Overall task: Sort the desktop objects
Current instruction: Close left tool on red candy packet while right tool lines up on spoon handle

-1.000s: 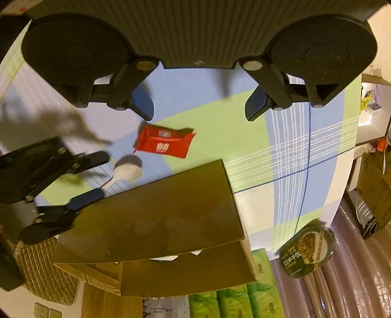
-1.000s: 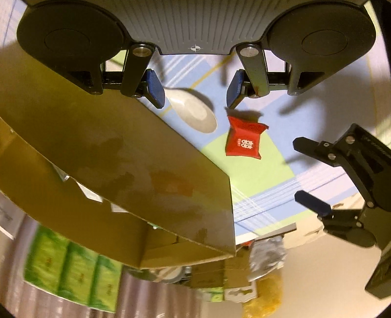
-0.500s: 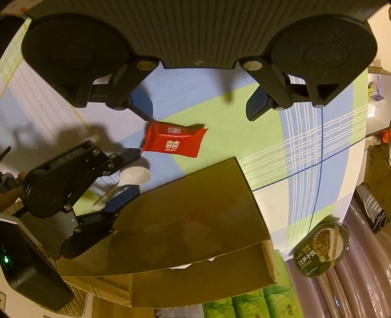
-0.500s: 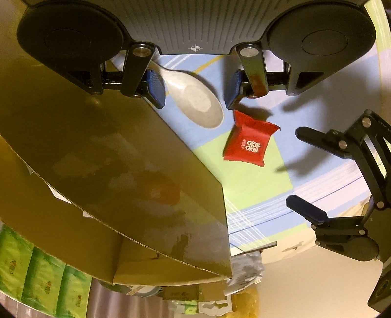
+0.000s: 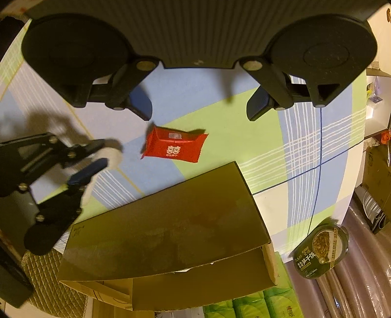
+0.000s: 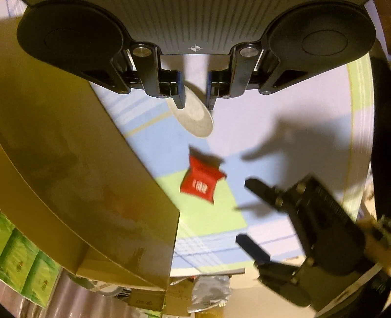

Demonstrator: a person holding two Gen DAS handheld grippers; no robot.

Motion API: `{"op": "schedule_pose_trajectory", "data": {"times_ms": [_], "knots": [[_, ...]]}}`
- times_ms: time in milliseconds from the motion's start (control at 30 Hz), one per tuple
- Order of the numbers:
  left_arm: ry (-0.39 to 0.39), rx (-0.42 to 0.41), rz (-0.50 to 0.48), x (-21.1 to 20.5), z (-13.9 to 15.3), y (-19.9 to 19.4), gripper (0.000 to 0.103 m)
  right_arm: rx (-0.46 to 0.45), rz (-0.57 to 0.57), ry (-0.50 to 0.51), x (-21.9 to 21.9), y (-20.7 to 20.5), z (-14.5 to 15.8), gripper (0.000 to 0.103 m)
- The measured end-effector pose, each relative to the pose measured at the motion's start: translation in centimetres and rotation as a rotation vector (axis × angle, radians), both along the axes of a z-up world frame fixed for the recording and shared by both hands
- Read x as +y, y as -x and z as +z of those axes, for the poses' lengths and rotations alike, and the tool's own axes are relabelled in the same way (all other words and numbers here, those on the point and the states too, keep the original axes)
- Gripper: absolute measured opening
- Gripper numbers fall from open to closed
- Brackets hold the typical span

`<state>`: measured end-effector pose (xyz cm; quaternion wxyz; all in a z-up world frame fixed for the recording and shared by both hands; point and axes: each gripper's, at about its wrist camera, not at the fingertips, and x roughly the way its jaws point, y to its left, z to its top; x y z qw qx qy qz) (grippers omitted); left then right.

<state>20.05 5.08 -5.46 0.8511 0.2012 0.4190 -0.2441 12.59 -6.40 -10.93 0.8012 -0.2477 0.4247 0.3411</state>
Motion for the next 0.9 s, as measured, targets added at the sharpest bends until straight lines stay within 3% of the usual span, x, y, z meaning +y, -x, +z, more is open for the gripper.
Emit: {"op": "schedule_pose_trajectory", "data": {"times_ms": [100, 200, 267, 367, 633, 800, 900], "knots": [[0.000, 0.000, -0.001, 0.0, 0.0, 0.1, 0.082, -0.021, -0.028, 0.013, -0.7, 1.5, 0.3, 0.017], [0.000, -0.001, -0.004, -0.2, 0.1, 0.2, 0.082, -0.032, -0.083, -0.029, -1.0, 2.6, 1.1, 0.025], [0.004, -0.004, -0.011, -0.4, 0.2, 0.3, 0.082, -0.045, -0.102, -0.052, -0.8, 3.3, 1.5, 0.043], [0.009, -0.007, -0.024, -0.9, 0.5, 0.5, 0.082, -0.073, -0.124, -0.071, -0.1, 4.2, 1.8, 0.057], [0.001, -0.012, -0.027, -1.4, 0.6, 0.3, 0.083, -0.128, -0.286, -0.123, 0.6, 1.9, 1.4, 0.059], [-0.024, -0.012, -0.013, -1.0, 0.4, 0.1, 0.083, -0.086, -0.400, -0.217, -0.3, -0.1, 1.3, 0.058], [-0.024, -0.009, -0.008, -0.9, 0.3, 0.0, 0.083, -0.053, -0.408, -0.195, 0.0, -0.7, 0.7, 0.051]]}}
